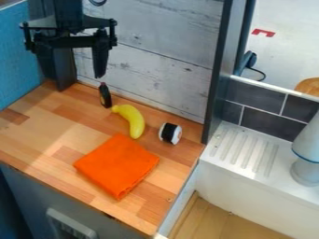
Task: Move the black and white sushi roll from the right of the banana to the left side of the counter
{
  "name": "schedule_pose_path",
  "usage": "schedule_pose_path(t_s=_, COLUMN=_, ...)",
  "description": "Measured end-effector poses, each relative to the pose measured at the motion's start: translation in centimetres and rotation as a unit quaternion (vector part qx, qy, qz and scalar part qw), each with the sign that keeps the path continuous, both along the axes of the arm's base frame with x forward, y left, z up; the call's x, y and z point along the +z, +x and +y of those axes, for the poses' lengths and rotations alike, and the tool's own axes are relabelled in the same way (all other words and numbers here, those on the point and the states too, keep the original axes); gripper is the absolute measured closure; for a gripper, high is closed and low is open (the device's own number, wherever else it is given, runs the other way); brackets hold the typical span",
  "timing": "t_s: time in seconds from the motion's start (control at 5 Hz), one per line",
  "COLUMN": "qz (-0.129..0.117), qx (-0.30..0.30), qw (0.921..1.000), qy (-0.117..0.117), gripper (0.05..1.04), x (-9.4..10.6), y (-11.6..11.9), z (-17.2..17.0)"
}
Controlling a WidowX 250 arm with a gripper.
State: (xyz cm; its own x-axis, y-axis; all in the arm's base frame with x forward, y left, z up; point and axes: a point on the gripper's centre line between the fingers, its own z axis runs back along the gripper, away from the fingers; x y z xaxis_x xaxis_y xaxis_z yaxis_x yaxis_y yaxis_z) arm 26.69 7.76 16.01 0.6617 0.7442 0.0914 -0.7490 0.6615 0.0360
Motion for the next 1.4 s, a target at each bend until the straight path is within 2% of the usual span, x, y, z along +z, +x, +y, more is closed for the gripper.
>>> schedule_pose_path(t_s=0.2, qz=0.018, qx=-0.001, qw=0.9998, qy=-0.004, gripper=0.083, x=-1.0, y=0.0, z=0.0)
schedule_pose_path(t_s=0.4, qz=0.065, qx=-0.068, qw=0.9952, qy=0.028, gripper=0.083, x=-4.2, y=3.0, z=-1.4)
schedule_pose_path(t_s=0.6, qz=0.061, qx=-0.121, qw=0.9896, qy=0.05, gripper=0.083, x=-6.0, y=5.3, z=-3.0)
schedule_pose_path(t_s=0.8, qz=0.041, qx=-0.154, qw=0.985, qy=0.067, gripper=0.083, x=-7.7, y=7.5, z=-4.3)
schedule_pose_path(t_s=1.0, qz=0.026, qx=-0.185, qw=0.9794, qy=0.075, gripper=0.083, x=-9.2, y=8.7, z=-5.9)
schedule_pose_path(t_s=1.2, qz=-0.024, qx=-0.227, qw=0.9716, qy=0.061, gripper=0.083, x=-11.1, y=9.3, z=-6.8)
schedule_pose_path(t_s=1.4, qz=-0.059, qx=-0.241, qw=0.9667, qy=0.062, gripper=0.083, x=-11.5, y=10.1, z=-7.1)
